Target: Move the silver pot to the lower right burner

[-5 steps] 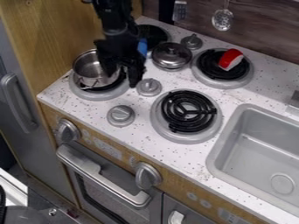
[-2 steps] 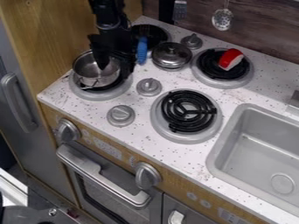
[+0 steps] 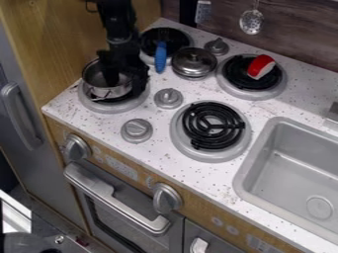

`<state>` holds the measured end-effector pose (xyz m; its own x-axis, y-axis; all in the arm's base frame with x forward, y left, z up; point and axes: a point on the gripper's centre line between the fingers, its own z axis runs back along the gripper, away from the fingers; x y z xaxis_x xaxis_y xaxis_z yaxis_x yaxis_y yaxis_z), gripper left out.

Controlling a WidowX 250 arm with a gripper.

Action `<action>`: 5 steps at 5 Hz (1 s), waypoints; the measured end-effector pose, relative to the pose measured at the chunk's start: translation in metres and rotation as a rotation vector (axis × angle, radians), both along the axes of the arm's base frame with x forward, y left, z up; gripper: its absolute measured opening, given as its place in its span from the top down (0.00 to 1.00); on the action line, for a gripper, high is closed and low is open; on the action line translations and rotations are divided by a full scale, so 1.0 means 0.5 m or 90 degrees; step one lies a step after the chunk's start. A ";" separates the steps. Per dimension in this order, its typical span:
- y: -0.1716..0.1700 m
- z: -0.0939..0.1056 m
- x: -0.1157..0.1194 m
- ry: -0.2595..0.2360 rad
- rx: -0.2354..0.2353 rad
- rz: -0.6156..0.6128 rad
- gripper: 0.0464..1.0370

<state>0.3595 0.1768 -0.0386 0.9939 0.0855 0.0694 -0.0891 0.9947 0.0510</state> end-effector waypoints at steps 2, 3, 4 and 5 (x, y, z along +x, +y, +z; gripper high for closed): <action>-0.021 -0.002 -0.003 0.001 0.000 -0.009 0.65; -0.051 0.006 -0.001 -0.002 0.004 -0.032 0.87; -0.114 0.035 0.016 -0.028 0.013 -0.077 0.97; -0.220 0.045 0.022 -0.035 0.024 -0.146 0.98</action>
<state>0.3704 0.0669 -0.0160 0.9816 -0.1463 0.1225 0.1359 0.9867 0.0893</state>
